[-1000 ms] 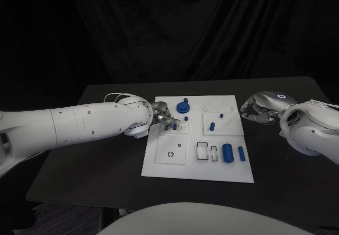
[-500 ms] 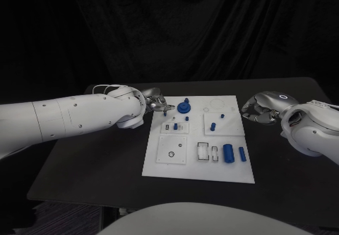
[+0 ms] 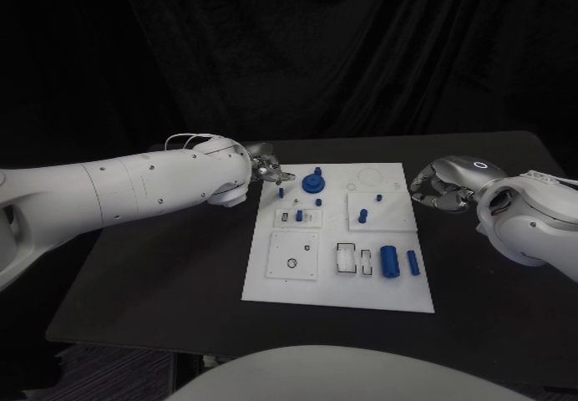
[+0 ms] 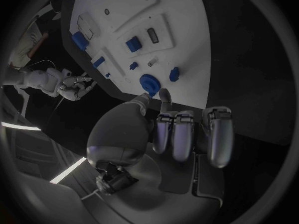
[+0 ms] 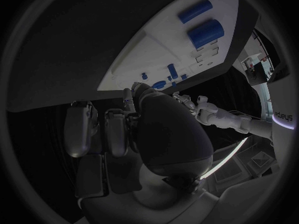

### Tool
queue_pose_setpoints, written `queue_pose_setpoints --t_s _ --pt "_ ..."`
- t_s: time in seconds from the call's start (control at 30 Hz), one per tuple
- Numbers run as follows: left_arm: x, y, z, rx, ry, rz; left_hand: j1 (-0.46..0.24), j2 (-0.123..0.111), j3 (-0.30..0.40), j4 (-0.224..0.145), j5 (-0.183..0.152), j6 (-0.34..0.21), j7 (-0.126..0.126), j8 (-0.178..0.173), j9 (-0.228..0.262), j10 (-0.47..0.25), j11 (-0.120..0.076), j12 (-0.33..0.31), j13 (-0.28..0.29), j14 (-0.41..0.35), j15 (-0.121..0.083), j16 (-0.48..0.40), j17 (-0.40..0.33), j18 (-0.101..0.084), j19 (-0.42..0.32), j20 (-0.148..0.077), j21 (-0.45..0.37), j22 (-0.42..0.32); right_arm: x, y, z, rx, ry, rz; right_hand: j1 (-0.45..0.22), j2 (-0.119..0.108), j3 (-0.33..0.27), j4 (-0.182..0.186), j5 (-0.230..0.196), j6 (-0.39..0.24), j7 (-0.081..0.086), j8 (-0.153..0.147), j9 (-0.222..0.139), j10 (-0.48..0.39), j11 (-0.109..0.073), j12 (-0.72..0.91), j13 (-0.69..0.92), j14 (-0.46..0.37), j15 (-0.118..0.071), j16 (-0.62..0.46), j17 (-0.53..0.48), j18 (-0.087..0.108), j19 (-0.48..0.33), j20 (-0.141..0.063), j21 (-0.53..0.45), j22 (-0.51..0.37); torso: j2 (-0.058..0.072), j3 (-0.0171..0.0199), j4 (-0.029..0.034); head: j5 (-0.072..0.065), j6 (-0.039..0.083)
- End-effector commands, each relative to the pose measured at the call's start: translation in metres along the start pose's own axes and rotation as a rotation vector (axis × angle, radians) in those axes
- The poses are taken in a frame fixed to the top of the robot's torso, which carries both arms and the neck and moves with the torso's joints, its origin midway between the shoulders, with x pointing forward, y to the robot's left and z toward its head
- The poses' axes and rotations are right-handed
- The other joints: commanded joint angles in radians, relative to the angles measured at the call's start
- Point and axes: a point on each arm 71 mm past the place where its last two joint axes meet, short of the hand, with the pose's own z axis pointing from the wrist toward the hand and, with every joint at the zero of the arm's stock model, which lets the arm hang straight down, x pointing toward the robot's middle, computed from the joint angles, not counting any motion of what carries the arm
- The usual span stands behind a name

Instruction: Assemble the parts on the task board

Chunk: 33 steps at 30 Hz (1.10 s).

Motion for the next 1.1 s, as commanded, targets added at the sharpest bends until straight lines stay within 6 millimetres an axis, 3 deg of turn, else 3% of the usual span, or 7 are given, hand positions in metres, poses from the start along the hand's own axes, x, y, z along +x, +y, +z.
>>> queue_pose_setpoints --t_s 0.03,0.3,1.1 --pt "0.0045 -0.0001 0.004 0.004 0.05 0.023 0.002 -0.008 -0.012 0.005 -0.01 -0.002 0.004 0.007 0.028 0.107 -0.003 0.003 0.262 0.104 -0.005 0.006 0.263 -0.008 0.018 -0.003 0.0 0.152 0.0017 -0.0003 -0.0005 0.009 0.006 -0.006 -0.003 0.009 0.002 0.001 0.006 0.001 0.002 -0.004 -0.002 0.082 0.009 -0.003 0.243 0.083 0.006 -0.003 0.191 0.008 0.014 0.008 -0.005 0.189 0.001 -0.0023 0.0008 -0.002 0.0" --pt "0.0078 0.0016 0.0102 -0.014 0.069 0.032 -0.015 -0.011 -0.051 0.03 -0.034 -0.003 0.004 0.026 0.029 0.107 -0.003 0.003 0.262 0.104 -0.004 0.006 0.263 -0.007 0.018 -0.002 -0.002 0.153 0.0019 -0.0008 -0.0014 0.011 0.007 -0.005 -0.003 0.01 0.002 0.002 0.007 0.001 0.002 -0.005 -0.002 0.08 0.009 -0.004 0.241 0.083 0.006 -0.004 0.191 0.008 0.014 0.008 -0.005 0.189 0.001 -0.0013 -0.0006 -0.001 0.0" --pt "0.0077 0.0092 0.0125 -0.048 0.065 0.03 -0.005 -0.005 -0.059 0.03 -0.028 0.001 0.001 0.042 0.031 0.107 -0.005 0.003 0.262 0.104 -0.005 0.006 0.263 -0.008 0.019 -0.003 -0.001 0.155 0.0022 -0.0008 -0.0014 0.011 0.01 -0.006 -0.003 0.011 0.003 0.002 0.008 0.001 0.002 -0.005 -0.002 0.078 0.009 -0.006 0.238 0.083 0.006 -0.004 0.191 0.008 0.014 0.008 -0.007 0.189 -0.001 -0.0002 -0.0004 -0.002 0.0"
